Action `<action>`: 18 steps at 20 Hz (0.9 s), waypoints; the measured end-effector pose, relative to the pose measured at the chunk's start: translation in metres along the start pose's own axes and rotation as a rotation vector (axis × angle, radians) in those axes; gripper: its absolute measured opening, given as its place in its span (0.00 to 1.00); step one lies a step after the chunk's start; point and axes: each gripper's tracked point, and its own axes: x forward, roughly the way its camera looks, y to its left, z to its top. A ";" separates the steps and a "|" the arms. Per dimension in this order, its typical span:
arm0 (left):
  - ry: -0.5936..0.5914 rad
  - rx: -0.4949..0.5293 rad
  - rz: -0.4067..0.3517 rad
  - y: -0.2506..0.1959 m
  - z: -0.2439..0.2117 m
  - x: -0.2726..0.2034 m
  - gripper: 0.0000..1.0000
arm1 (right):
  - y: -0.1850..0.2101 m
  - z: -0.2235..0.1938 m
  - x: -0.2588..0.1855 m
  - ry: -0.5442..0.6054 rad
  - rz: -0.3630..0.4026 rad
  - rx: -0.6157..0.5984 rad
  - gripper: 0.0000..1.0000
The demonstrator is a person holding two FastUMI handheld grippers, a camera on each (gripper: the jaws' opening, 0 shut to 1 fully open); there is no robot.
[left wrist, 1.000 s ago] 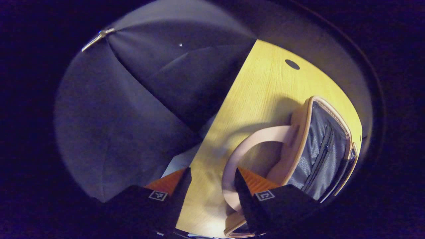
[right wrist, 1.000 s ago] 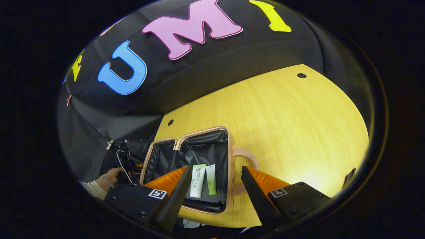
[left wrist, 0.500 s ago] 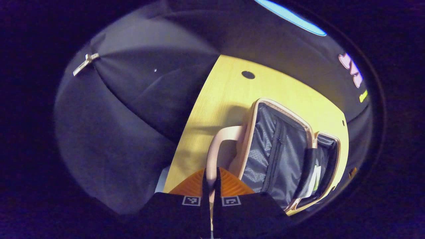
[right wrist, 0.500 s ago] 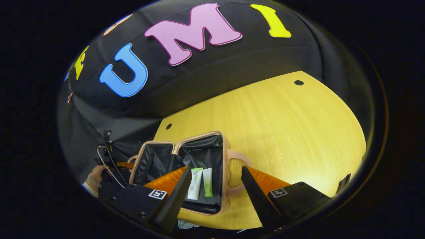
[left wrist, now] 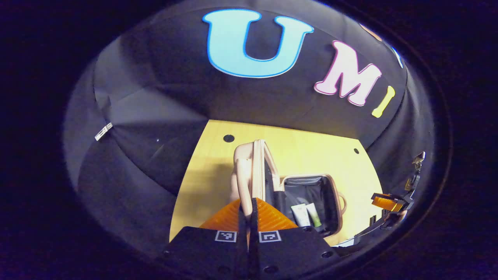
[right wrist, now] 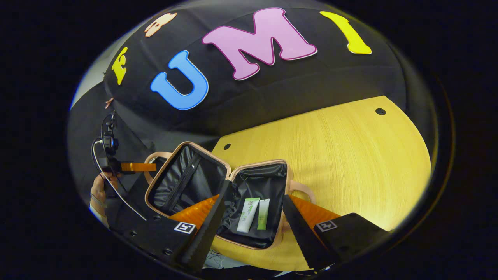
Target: First open the suitcase, pack the skin care products into it, and then close the suitcase.
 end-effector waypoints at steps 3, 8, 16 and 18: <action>-0.030 0.092 -0.117 -0.094 0.010 -0.005 0.06 | -0.014 0.019 -0.027 -0.052 0.016 0.014 0.95; 0.049 0.010 -0.375 -0.260 -0.027 0.043 0.07 | -0.060 0.015 -0.072 -0.083 -0.038 0.008 0.95; 0.275 0.124 -0.328 -0.337 -0.145 0.164 0.09 | -0.136 0.015 -0.142 -0.133 -0.155 0.050 0.95; 0.287 0.129 -0.289 -0.341 -0.162 0.173 0.16 | -0.154 0.015 -0.154 -0.147 -0.185 0.060 0.95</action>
